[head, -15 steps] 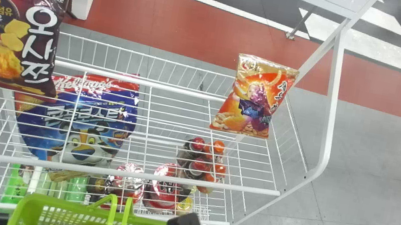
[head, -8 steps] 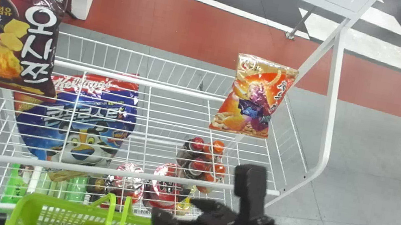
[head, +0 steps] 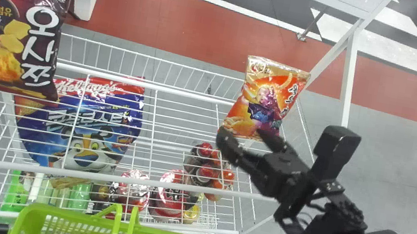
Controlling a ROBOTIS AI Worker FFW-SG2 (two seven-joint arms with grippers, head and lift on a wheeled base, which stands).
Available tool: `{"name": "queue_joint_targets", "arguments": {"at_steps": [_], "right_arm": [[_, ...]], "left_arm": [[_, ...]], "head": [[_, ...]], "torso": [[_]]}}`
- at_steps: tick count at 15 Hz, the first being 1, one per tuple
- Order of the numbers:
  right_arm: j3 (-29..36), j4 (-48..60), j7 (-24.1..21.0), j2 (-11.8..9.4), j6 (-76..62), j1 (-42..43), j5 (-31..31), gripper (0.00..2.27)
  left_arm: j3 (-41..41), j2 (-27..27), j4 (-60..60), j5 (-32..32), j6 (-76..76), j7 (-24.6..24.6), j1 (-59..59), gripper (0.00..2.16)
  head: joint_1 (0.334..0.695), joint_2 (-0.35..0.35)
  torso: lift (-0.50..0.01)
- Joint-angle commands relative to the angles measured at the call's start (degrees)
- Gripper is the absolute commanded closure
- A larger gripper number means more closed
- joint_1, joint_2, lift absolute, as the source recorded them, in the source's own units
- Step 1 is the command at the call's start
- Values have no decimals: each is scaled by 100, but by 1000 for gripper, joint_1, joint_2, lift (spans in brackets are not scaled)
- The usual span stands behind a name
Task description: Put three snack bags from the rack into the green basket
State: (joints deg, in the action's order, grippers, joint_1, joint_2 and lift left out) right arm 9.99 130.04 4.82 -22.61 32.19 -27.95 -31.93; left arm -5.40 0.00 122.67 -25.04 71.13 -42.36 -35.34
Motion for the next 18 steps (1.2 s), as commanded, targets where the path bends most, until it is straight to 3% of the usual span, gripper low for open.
{"name": "queue_joint_targets", "arguments": {"at_steps": [1,6,10,12,13,16,18], "right_arm": [[-59,-638,-86,55,-498,510,99,83],[-94,-1868,-534,73,-1254,1178,319,117],[-156,-2598,-438,20,-1166,1705,328,198],[-244,-2686,-359,-7,-1113,1846,363,1099],[-252,-2703,-271,-7,-902,1907,354,1409],[-235,-2563,-121,-15,-515,1925,284,1980],[-182,-2246,-121,-7,-515,1723,222,2013]], "left_arm": [[-49,15,2,26,2,17,1,1865],[-31,15,2,35,20,17,27,1865],[4,15,-7,35,20,8,45,1865],[4,15,-15,43,20,17,62,1865],[4,15,-15,52,20,35,62,1865],[-58,15,11,140,20,44,71,1865],[-58,15,2,140,37,61,71,1862]], "head": [[695,-350],[695,-350],[695,-350],[695,-350],[695,-350],[695,-350],[695,-350]], "torso": [[0],[0],[0],[0],[0],[0],[0]]}}
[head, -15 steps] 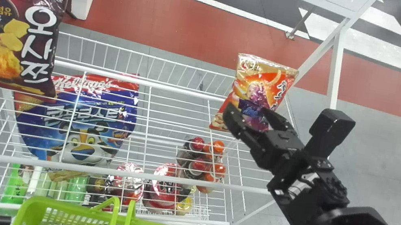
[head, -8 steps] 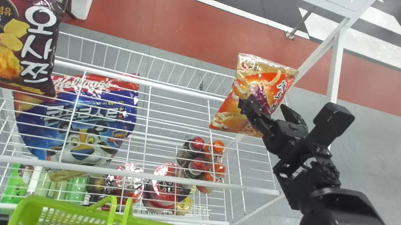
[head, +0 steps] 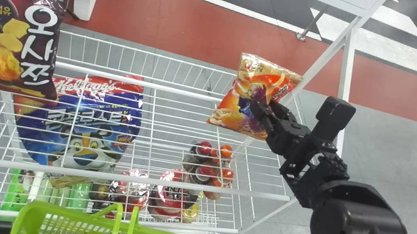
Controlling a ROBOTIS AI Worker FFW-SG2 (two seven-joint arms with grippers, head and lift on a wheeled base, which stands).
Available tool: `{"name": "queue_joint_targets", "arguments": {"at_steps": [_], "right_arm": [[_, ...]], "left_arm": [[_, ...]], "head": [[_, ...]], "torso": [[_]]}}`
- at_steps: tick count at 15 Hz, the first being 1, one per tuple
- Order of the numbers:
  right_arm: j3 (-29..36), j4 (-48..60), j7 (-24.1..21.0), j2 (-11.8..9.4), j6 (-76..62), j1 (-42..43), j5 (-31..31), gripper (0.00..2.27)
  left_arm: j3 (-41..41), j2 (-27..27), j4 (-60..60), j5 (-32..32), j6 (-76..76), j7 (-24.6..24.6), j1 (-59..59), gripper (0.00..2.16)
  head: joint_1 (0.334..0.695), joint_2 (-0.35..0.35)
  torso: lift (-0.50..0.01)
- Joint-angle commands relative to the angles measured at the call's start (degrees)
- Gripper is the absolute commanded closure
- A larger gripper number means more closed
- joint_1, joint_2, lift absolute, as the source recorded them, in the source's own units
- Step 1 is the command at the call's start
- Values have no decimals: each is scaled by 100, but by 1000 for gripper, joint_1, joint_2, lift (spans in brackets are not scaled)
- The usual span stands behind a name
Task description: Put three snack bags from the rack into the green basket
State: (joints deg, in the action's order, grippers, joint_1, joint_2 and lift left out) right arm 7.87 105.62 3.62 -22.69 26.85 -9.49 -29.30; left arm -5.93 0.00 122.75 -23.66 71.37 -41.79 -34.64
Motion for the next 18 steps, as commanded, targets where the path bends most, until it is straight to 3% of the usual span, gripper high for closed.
{"name": "queue_joint_targets", "arguments": {"at_steps": [1,7,10,13,18], "right_arm": [[65,389,-10,2,-17,-255,-41,2013],[716,2085,7,10,545,-1354,-243,2010],[1322,2841,245,72,2338,-1591,-946,2013],[1726,3711,790,423,4008,-1916,-1385,2013],[1779,4502,1001,441,6323,-2180,-1913,2013]], "left_arm": [[-4,15,3,2,-4,4,1,1865],[40,15,30,-7,-4,-31,-25,1862],[22,15,30,-7,-4,-22,-25,1862],[-13,15,39,-7,-4,-5,-25,1862],[-4,15,12,-7,-22,-31,-25,1862]], "head": [[695,-350],[695,-350],[695,-350],[695,-350],[695,-350]], "torso": [[0],[0],[0],[0],[0]]}}
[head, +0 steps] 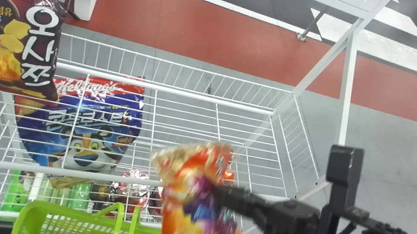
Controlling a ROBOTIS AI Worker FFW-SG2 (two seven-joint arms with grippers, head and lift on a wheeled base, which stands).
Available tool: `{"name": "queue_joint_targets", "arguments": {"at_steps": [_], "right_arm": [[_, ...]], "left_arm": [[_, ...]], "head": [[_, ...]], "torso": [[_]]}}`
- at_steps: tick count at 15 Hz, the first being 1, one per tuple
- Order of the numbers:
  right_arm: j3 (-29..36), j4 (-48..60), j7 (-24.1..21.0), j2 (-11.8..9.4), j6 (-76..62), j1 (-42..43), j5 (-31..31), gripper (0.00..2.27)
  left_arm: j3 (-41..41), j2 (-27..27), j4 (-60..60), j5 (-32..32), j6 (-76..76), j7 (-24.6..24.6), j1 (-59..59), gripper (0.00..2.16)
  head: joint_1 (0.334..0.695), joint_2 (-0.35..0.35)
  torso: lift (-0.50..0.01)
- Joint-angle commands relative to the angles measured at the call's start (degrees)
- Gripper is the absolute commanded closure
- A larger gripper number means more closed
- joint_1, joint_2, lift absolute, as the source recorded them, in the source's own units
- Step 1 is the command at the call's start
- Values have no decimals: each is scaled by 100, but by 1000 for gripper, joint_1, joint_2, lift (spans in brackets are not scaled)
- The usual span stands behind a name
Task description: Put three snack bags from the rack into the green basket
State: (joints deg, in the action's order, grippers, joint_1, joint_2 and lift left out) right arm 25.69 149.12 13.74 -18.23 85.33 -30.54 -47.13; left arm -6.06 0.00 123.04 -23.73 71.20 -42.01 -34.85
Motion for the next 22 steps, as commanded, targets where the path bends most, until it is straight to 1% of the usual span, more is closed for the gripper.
{"name": "queue_joint_targets", "arguments": {"at_steps": [1,3,4,6,7,8,9,10,12,14,17,19,21,22], "right_arm": [[-55,197,-73,-22,475,-136,-112,2013],[-302,161,-223,-172,475,-321,-68,2013],[-556,47,-249,-251,475,-400,82,2013],[-1128,-489,-240,-321,475,-444,248,2013],[-1391,-744,-231,-339,475,-470,372,2013],[-1752,-1034,-231,-400,475,-479,574,2013],[-2033,-1236,-249,-435,129,-461,758,2013],[-2332,-1482,-249,-444,-399,-400,987,2013],[-2877,-2053,-249,-444,-1172,-66,1198,2013],[-3439,-2563,-390,-444,-2367,216,1505,2013],[-4011,-3064,-504,-400,-3440,558,1593,2013],[-4336,-3345,-504,-391,-4547,602,1655,2013],[-4555,-3451,-495,-383,-4494,646,1769,2010],[-4591,-3442,-442,-444,-4248,620,1769,1990]], "left_arm": [[17,15,-17,-9,-5,-18,-4,1862],[26,15,-17,-9,-22,-27,-4,1862],[26,15,-17,-9,-22,-36,-4,1865],[8,15,-8,0,-40,-27,5,1865],[8,15,-8,0,-40,-18,5,1862],[17,15,-8,0,-40,-18,5,1862],[17,15,1,0,-40,-18,5,1865],[17,15,1,0,-40,-9,5,1862],[17,15,1,0,-22,0,5,1865],[8,15,1,9,-22,17,5,1865],[8,15,-8,9,-40,26,23,1862],[26,15,-26,9,-40,26,31,1862],[43,15,-17,9,-40,17,31,1862],[61,15,-26,9,-40,0,40,1862]], "head": [[695,-350],[695,-350],[695,-350],[695,-350],[695,-350],[695,-350],[695,-350],[695,-350],[695,-350],[695,-350],[695,-350],[695,-350],[695,-293],[695,-254]], "torso": [[0],[0],[0],[0],[0],[0],[0],[0],[0],[0],[0],[0],[0],[0]]}}
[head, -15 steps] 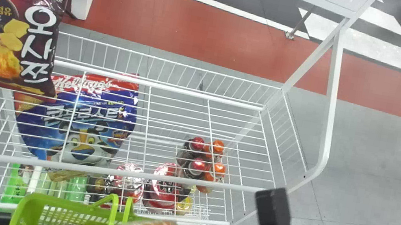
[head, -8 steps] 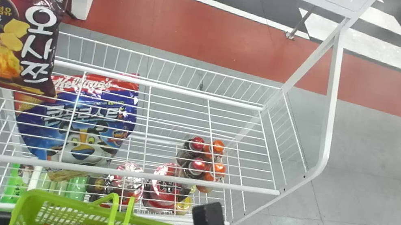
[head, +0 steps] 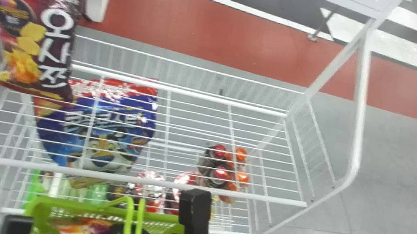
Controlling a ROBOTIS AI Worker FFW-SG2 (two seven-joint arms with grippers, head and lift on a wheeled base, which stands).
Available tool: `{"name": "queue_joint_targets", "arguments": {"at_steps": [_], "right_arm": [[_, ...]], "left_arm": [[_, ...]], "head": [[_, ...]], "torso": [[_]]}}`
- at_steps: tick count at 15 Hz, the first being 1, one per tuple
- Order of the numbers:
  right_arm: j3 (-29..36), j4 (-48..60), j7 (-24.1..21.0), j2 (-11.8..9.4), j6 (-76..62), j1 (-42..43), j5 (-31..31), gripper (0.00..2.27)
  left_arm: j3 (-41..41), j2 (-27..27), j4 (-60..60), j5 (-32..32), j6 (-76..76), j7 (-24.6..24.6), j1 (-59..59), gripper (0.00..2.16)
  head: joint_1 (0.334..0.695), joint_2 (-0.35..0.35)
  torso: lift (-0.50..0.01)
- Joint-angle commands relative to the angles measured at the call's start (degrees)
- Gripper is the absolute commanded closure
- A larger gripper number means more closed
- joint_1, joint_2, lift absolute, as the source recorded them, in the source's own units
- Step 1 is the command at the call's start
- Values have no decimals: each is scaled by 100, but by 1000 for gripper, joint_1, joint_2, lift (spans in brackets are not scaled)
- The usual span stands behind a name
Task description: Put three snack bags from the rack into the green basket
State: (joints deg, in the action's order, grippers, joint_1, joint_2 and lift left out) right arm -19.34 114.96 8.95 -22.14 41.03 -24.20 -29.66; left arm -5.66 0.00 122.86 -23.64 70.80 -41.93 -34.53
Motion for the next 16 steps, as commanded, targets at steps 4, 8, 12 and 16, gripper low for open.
{"name": "queue_joint_targets", "arguments": {"at_steps": [4,8,12,16], "right_arm": [[378,694,71,-370,516,-630,171,-2],[993,1362,-280,-370,534,-1157,584,33],[1424,1828,-298,-370,-556,-1535,734,36],[888,2109,-799,-308,-2155,-1817,1744,63]], "left_arm": [[48,15,-34,-9,0,-26,43,1862],[22,15,-69,-9,0,-35,87,1865],[39,15,-86,-18,0,-61,78,1862],[39,15,-122,-27,0,-61,78,1865]], "head": [[695,-254],[695,-350],[695,-350],[695,-350]], "torso": [[0],[0],[0],[0]]}}
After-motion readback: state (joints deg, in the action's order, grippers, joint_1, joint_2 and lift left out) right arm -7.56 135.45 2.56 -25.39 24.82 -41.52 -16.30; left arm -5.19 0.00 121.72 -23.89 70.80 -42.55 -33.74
